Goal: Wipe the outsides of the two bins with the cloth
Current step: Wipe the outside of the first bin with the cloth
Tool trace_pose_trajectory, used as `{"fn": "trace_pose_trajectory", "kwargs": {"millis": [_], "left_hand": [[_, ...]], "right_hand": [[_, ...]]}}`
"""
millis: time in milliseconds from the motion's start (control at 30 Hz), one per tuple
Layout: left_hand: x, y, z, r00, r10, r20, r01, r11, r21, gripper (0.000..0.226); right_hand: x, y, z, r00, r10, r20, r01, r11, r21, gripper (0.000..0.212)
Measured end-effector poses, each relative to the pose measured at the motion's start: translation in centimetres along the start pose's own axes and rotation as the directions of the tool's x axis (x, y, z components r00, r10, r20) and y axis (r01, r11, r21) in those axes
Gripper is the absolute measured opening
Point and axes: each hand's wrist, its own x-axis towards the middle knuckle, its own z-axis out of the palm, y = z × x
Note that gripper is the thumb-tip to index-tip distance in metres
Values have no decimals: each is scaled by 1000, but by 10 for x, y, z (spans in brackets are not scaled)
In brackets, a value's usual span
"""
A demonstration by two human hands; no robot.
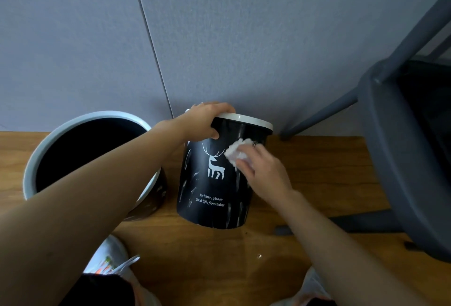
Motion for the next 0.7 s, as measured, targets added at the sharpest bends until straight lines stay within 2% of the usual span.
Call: {"fn": "trace_pose_trajectory", "kwargs": {"millis": [100, 200, 267, 367, 500, 700], "left_hand": [[0, -1, -1, 1000, 6, -3, -6, 1000, -16, 64], [-2, -2, -2, 1000, -4, -11, 3, 1000, -21, 65], [-3, -2, -1, 1000, -6, -10, 6, 1000, -30, 65], [-4, -3, -1, 999, 0, -33, -3, 996, -84, 65], [-3, -2, 0, 999, 21, -36, -24, 997, -76, 66], [0, -5, -1, 999, 20, -37, -17, 997, 78, 77]], "right_hand": [[-19, 0, 11, 997, -40, 69, 36, 998, 57, 35], [-2, -1, 6, 999, -11, -47, 15, 997, 76, 33], [18, -1, -2, 988, 60, -144, -45, 993, 105, 34], [32, -1, -11, 979, 75, -190, -52, 991, 123, 35], [11, 3, -6, 997, -22, -70, 24, 999, 34, 29], [-35, 10, 7, 980, -143, 136, 150, 988, -38, 26]]}}
